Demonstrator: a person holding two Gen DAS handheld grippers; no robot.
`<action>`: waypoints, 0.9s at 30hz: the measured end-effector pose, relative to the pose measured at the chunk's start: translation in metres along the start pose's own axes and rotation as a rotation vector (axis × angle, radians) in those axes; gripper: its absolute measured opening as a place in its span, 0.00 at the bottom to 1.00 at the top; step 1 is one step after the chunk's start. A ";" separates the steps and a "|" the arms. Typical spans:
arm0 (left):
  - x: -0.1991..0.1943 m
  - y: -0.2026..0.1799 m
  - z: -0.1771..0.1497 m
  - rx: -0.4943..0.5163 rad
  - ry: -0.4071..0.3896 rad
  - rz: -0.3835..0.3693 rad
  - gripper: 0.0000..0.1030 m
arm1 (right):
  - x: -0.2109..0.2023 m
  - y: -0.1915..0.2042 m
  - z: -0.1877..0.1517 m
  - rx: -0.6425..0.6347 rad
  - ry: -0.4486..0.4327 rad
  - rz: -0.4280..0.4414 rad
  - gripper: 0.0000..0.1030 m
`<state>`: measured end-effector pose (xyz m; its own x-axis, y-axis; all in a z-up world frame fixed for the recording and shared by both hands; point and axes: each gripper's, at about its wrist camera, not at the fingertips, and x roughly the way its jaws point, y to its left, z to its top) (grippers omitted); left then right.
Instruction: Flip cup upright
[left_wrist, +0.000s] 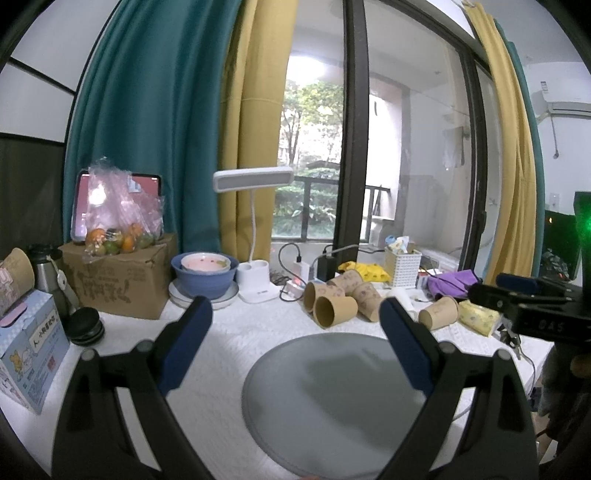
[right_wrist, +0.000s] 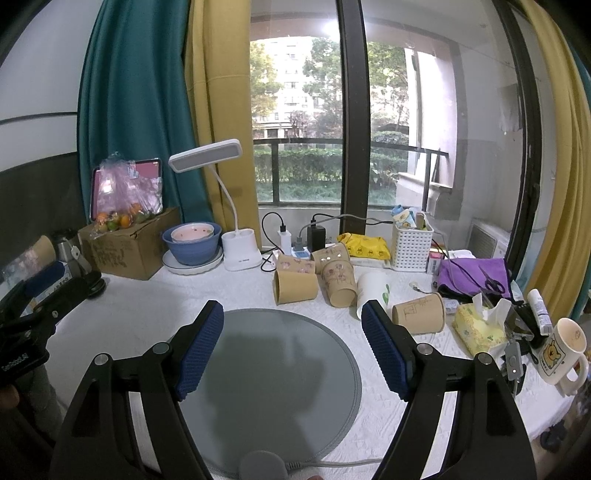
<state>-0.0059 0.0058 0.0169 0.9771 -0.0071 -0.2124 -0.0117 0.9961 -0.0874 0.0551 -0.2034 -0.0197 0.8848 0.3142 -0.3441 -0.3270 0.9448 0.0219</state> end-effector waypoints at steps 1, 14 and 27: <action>0.000 -0.001 0.001 0.001 -0.002 0.000 0.90 | 0.000 0.000 0.000 0.000 -0.001 0.000 0.78; 0.003 -0.002 0.000 0.004 0.011 -0.008 0.90 | 0.002 0.000 0.005 0.000 0.002 0.001 0.78; 0.096 -0.024 -0.002 0.153 0.169 -0.055 0.90 | 0.065 -0.046 0.003 0.067 0.081 -0.031 0.78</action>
<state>0.0879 -0.0191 -0.0030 0.9260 -0.0635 -0.3722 0.0855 0.9954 0.0427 0.1291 -0.2263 -0.0401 0.8637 0.2787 -0.4199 -0.2747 0.9589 0.0715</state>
